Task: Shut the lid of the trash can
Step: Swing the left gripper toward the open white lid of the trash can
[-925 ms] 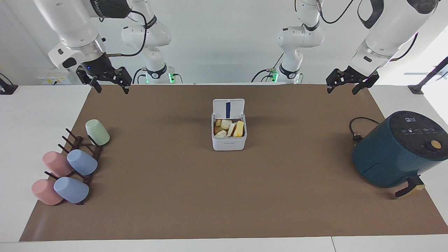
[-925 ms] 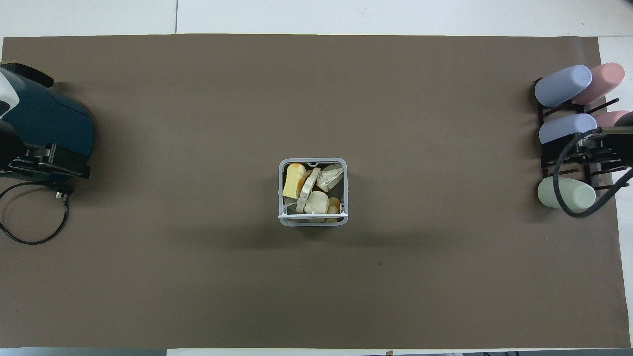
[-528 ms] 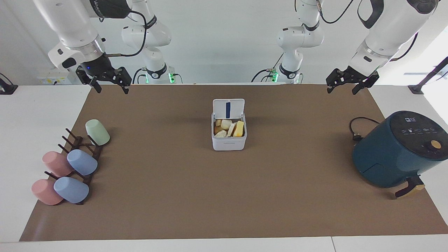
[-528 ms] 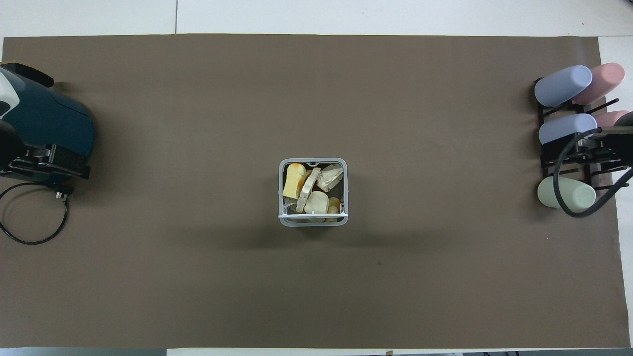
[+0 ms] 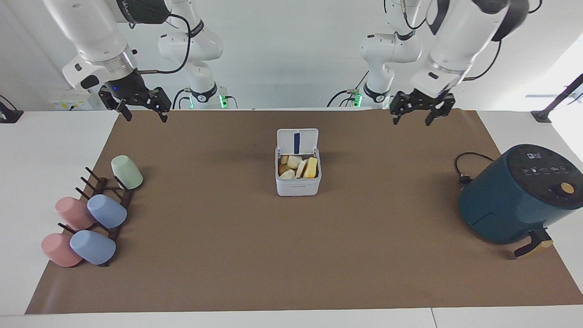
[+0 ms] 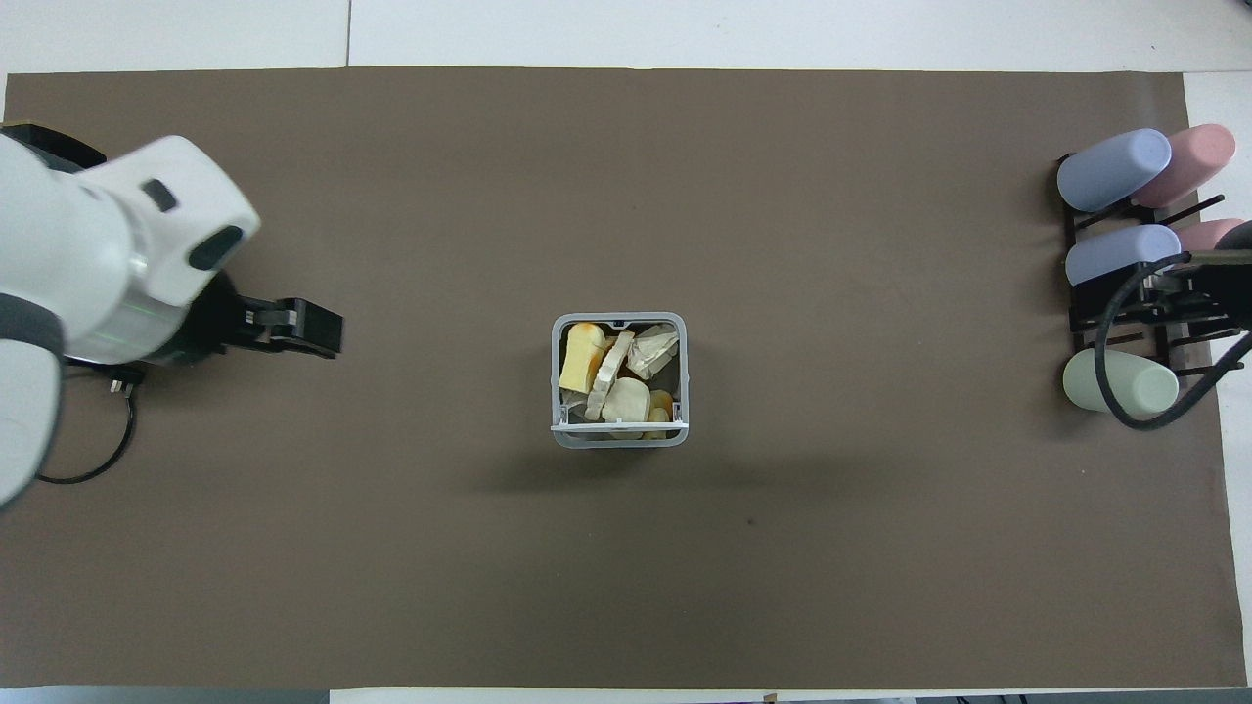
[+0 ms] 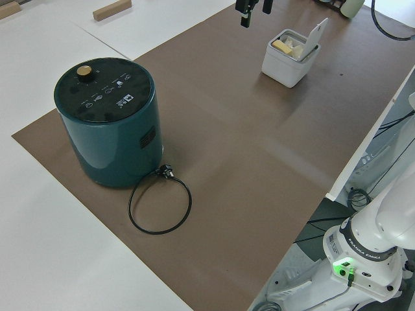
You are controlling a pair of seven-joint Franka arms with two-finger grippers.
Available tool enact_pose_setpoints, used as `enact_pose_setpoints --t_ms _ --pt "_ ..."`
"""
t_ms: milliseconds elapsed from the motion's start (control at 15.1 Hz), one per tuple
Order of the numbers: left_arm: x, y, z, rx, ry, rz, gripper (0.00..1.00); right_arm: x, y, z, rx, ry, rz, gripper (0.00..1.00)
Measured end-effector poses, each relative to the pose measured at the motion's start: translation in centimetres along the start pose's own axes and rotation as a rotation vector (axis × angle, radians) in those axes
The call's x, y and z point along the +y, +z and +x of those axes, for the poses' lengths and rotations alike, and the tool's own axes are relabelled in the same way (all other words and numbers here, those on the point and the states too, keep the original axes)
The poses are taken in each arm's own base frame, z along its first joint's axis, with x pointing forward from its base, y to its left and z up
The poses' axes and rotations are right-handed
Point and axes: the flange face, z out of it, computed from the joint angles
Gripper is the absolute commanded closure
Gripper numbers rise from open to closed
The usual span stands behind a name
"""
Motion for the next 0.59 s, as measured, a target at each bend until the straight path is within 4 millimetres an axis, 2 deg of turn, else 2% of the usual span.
enact_pose_setpoints --t_ms 66,198,330,462,594 --pt "3.6 1.1 -1.6 -0.013 0.027 0.009 1.0 0.0 0.0 0.0 0.0 0.0 0.0 0.0" --pt "9.6 3.3 -4.8 -0.023 0.068 0.018 1.0 0.0 0.0 0.0 0.0 0.0 0.0 0.0" --pt "14.0 5.7 -7.1 -0.012 0.088 -0.006 1.0 0.0 0.0 0.0 0.0 0.0 0.0 0.0" --pt "16.2 7.4 -8.3 -0.01 0.1 -0.027 1.0 0.0 0.0 0.0 0.0 0.0 0.0 0.0" --pt "17.4 8.5 -8.7 -0.012 0.105 -0.032 1.0 0.0 0.0 0.0 0.0 0.0 0.0 0.0"
